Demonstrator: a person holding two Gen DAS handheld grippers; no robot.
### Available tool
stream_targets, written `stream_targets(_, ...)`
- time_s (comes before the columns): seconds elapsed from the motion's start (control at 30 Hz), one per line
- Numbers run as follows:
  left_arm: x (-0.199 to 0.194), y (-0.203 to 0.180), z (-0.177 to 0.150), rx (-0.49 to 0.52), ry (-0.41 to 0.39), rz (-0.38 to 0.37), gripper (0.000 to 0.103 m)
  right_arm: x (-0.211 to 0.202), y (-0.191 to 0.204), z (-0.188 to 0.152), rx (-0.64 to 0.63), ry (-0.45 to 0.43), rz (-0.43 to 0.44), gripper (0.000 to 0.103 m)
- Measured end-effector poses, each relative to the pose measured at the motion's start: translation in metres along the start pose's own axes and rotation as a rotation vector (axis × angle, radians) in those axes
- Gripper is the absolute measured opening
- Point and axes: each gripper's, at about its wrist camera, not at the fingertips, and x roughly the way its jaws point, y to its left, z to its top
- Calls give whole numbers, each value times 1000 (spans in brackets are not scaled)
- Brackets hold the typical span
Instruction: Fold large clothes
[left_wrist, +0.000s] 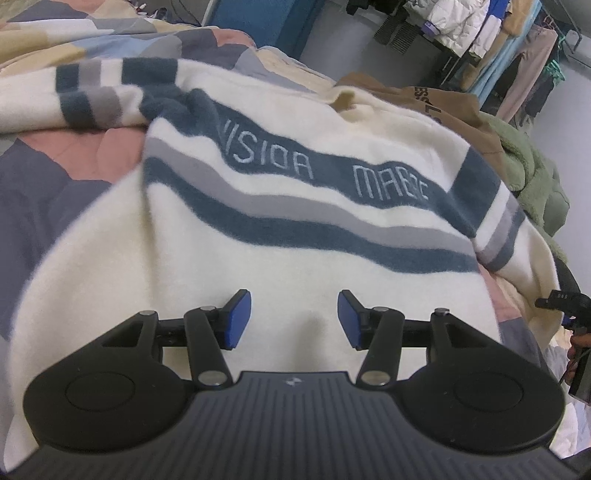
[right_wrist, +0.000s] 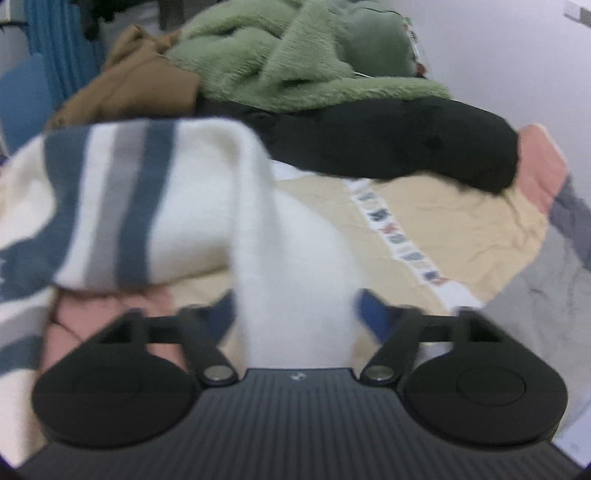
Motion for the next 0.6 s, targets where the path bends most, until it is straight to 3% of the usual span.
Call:
stream_targets(0.03, 0, 0, 1, 4, 2, -3, 58, 0, -4, -1, 14, 1, -8, 36)
stream_targets(0.1, -1, 2, 4, 15, -1, -18, 58, -2, -9, -3, 44, 2, -7, 17)
stream_targets(0.23, -6, 5, 11, 35, -11, -19, 58, -22, -8, 1, 52, -15, 24, 11)
stream_targets(0.37, -17, 8, 12, 41, -32, -20, 58, -61, -8, 17, 93, -54, 141, 10)
stream_targets(0.6, -32, 19, 18, -4, -62, -45, 58, -156, 22, 50, -86, -103, 343, 10)
